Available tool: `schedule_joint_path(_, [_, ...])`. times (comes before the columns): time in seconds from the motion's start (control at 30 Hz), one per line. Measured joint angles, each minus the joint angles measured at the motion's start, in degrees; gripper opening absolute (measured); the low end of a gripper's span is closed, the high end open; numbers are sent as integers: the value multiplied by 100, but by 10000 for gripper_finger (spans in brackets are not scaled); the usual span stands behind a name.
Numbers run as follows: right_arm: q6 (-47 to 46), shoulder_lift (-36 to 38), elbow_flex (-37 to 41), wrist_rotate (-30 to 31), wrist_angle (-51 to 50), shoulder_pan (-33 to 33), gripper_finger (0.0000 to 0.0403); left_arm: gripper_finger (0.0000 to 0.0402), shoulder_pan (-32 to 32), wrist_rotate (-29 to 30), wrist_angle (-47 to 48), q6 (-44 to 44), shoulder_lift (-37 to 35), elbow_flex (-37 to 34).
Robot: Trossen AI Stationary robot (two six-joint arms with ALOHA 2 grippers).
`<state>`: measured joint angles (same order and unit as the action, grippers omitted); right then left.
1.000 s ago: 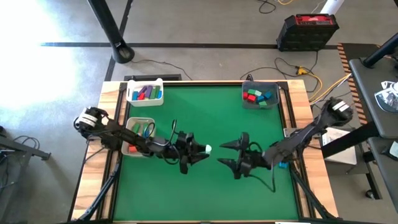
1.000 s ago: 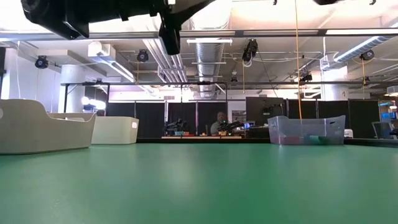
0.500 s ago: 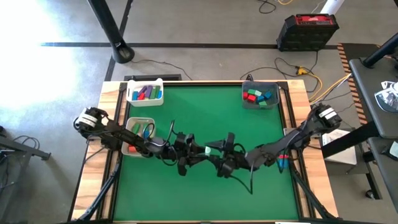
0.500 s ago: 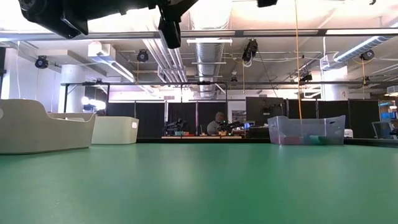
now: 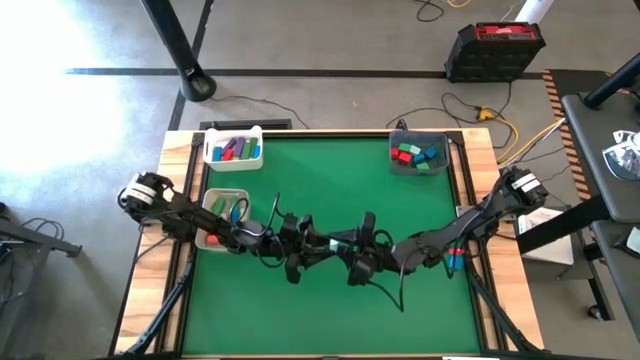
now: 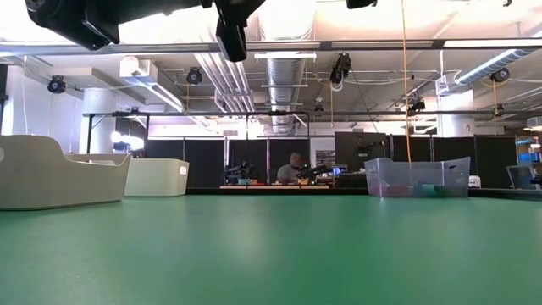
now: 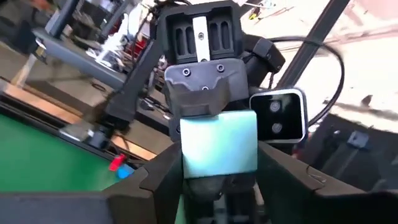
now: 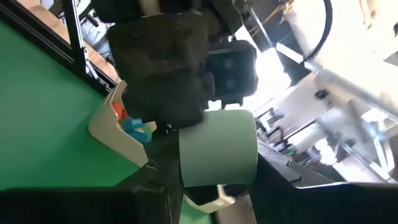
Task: Sort blocks by size
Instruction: Put the white half circle block into the black bin
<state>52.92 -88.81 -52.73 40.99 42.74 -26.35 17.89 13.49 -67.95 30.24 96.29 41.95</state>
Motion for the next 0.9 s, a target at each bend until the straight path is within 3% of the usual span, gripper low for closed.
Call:
schedule_joint_path(0.2, [-1044, 448, -122, 85, -1124, 3, 124, 223, 41, 271, 736, -1019, -307, -22])
schedule_joint_path(0.33, [-1936, 1091, -170, 641, -2770, 222, 124, 250, 179, 830, 2447, -1275, -848, -2])
schedule_joint_path(0.43, [-3114, 1680, -188, 897, -4634, 785, 124, 256, 406, 1566, 3712, -975, -994, 88])
schedule_joint_path(0.57, [-5065, 2268, -158, 740, -7316, 2253, 124, 257, 767, 2168, 3912, -825, -751, 237])
schedule_joint_path(0.67, [-6131, 2420, -131, -34, -8643, 3773, 124, 255, 966, 2378, 3943, -855, -358, 466])
schedule_joint_path(0.8, [-6342, 2299, -30, -1509, -8896, 5620, 124, 248, 1047, 2507, 3943, -1056, 198, 911])
schedule_joint_path(0.9, [-6088, 1951, -22, -2336, -8852, 6611, 124, 245, 1049, 2507, 4062, -1130, 596, 1300])
